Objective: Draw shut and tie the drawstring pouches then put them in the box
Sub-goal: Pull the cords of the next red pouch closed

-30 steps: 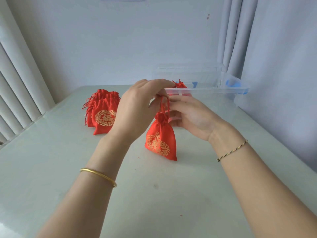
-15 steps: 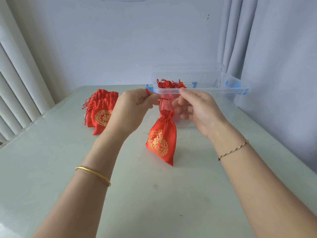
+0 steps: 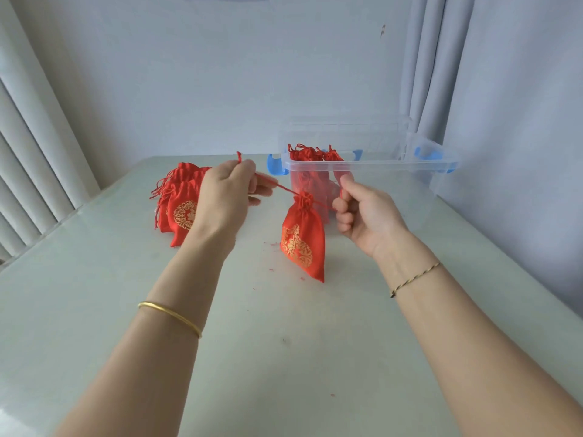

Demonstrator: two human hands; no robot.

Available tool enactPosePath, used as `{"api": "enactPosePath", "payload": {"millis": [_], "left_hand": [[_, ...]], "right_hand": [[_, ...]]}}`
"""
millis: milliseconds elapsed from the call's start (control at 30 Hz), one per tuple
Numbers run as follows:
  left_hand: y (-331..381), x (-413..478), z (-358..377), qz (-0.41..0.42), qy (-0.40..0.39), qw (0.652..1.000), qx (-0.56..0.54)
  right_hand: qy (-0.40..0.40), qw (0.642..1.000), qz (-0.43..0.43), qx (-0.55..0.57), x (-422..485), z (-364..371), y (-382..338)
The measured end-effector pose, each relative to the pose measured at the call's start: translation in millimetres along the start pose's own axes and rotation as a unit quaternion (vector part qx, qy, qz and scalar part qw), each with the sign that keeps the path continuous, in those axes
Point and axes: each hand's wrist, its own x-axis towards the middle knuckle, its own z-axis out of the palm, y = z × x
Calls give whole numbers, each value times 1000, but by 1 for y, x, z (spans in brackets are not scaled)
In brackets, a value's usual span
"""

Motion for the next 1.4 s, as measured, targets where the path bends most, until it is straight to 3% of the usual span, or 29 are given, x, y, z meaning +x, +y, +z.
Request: {"api": "enactPosePath", "payload": {"millis": [100,167,300,533,700,800,1000,1333,1400], "left_hand": [[2,-5,5,-32,-100,983,-148],[1,-6,6,-43,-128,973,-186],[1,-8,7,-43,-161,982,-86],[9,-15,11,-3,-230,969,94],[9,-15,13,-5,-208,973,96],[8,-13,12,-29,-192,979,67],[7,-12,11,-44,-164,985,26],[7,-13,12,-40,-82,995,33],[8,-13,13,-35,-71,996,40]], "right_hand": [[12,1000,-6,-18,-1,0,2],[-6,1000,-8,1,-2,-1,-2],[-52,997,-48,11,-8,5,-12],[-94,984,-143,-51,-22,23,-21],[-71,983,-93,-138,-22,20,-18],[-98,982,-58,-153,-23,18,-19],[-112,959,-137,-220,-25,23,-15],[-101,854,-330,-389,-20,25,-4],[-79,814,-377,-435,-21,25,-4]]}}
